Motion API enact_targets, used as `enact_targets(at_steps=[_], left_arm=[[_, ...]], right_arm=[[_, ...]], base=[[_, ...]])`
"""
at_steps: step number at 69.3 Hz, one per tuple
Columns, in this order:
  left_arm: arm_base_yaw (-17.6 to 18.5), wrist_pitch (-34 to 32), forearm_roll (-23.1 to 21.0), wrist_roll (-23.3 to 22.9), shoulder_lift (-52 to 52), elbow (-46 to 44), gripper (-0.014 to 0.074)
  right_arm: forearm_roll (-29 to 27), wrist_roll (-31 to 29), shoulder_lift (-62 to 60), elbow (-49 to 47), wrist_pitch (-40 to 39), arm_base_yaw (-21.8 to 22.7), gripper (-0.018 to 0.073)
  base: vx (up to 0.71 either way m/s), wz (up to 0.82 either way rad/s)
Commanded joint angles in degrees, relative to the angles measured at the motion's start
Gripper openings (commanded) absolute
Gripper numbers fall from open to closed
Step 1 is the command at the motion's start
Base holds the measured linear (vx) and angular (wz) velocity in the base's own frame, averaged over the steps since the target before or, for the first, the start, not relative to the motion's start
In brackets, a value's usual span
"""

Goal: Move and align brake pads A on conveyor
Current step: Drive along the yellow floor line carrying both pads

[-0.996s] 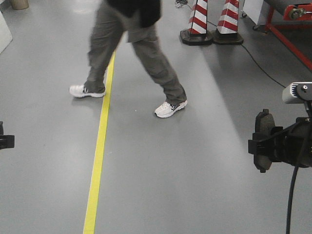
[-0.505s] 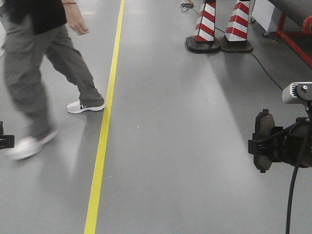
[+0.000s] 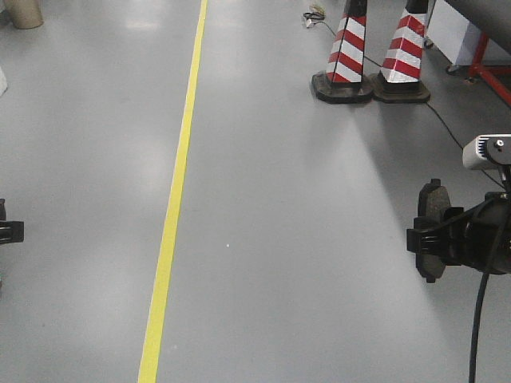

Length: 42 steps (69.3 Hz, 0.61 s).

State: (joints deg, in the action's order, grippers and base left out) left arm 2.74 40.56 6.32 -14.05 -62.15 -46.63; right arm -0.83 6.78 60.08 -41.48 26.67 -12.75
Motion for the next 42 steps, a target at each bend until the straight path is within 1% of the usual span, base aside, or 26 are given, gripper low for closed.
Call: enact_targets(at_steps=[1, 42], left_arm=[[0.2, -3.6, 0.2, 0.0, 1.3, -1.5, 0.0108], [0.2, -3.6, 0.2, 0.0, 1.3, -1.5, 0.0108]], right_arm=[[0.2, -0.3, -1.2, -1.7, -4.3, 0.2, 0.0060], [0.2, -0.3, -1.2, -1.7, -3.4, 0.2, 0.0060]], base=[[0.50, 0.02], [0.54, 0.06]])
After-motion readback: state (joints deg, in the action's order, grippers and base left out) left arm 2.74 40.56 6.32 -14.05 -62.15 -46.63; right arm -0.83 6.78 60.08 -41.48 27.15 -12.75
